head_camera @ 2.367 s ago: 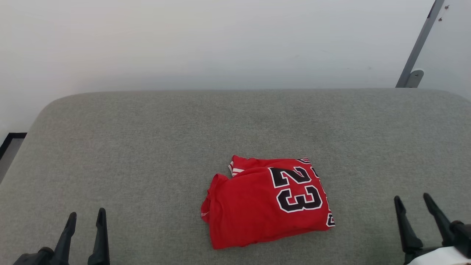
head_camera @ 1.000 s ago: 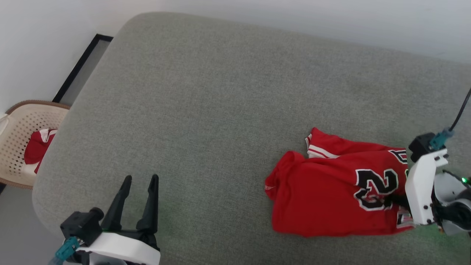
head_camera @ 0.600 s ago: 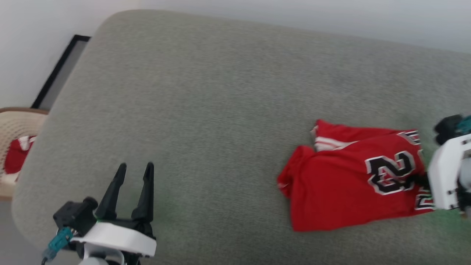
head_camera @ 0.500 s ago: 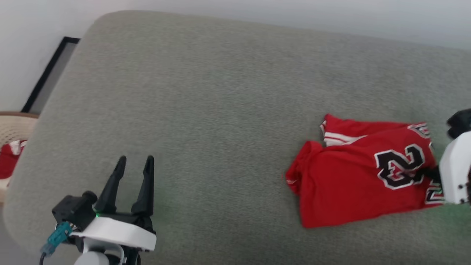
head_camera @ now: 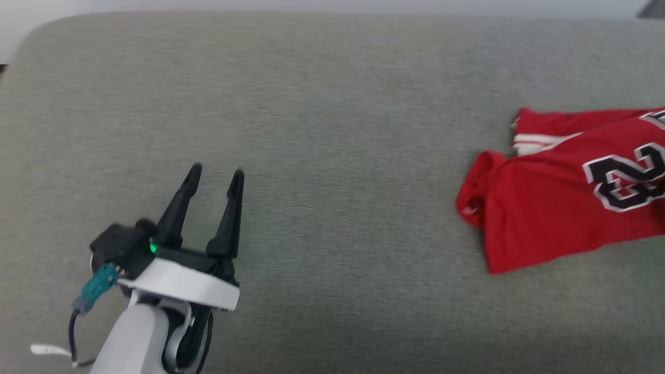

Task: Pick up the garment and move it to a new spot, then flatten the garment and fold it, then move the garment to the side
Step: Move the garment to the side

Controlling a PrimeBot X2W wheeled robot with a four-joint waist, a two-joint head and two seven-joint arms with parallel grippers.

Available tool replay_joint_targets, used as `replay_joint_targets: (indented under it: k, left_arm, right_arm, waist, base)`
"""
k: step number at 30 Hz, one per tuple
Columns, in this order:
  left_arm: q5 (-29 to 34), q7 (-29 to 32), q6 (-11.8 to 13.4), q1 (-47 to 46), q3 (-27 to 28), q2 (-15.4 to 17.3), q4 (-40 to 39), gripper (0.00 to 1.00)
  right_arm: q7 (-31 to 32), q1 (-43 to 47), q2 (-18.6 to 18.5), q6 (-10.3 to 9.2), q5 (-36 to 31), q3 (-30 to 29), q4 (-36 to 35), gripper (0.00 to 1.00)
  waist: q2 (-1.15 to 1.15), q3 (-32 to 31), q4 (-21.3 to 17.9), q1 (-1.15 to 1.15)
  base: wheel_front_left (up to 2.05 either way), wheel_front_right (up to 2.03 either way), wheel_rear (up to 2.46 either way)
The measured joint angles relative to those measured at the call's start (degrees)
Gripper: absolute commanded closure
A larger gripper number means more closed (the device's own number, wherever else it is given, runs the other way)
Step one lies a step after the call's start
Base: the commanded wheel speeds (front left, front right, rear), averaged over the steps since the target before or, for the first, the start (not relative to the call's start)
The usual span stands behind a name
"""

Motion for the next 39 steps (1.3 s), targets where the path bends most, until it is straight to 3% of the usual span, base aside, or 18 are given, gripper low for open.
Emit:
replay_joint_targets:
  k: [13,24,29,37,38,39]
  left_arm:
    - [0.03,-0.01,0.0,-9.86,-6.77,1.25,0.65,0.0]
    - [-0.4,0.0,0.0,-16.36,-11.06,2.63,1.66,0.0]
    - [-0.54,0.0,0.0,-18.08,-12.2,2.76,1.54,0.0]
    - [-1.05,0.0,0.0,-19.17,-13.13,3.3,1.68,0.0]
    - [-1.16,-0.01,0.0,-19.17,-13.03,3.28,1.72,0.0]
    - [-1.35,0.0,0.0,-19.17,-12.94,3.27,1.75,0.0]
  right_arm:
    - [-8.16,-6.75,-4.12,0.0,-8.64,-1.01,4.43,1.0]
    - [-17.22,-12.84,-6.3,0.01,-19.34,-0.49,13.12,1.0]
    - [-20.59,-15.41,-5.5,0.0,-25.24,-2.43,19.79,1.0]
    - [-24.07,-17.62,0.05,0.0,-29.08,-5.39,28.82,1.0]
    - [-24.42,-17.82,0.67,0.0,-29.39,-5.6,29.52,0.58]
    - [-24.68,-18.08,1.32,0.0,-29.39,-5.98,30.36,0.25]
  waist:
    - [0.0,5.33,-8.55,0.0]
    - [0.0,10.76,-11.97,0.0]
    - [0.0,12.56,-11.86,0.0]
    - [0.0,13.87,-11.21,0.0]
    - [0.0,13.78,-11.14,0.0]
    - [0.0,13.63,-11.11,0.0]
  base:
    - [0.0,0.0,0.0]
    - [0.0,0.0,0.0]
    - [0.0,0.0,0.0]
    - [0.0,0.0,0.0]
    - [0.0,0.0,0.0]
    - [0.0,0.0,0.0]
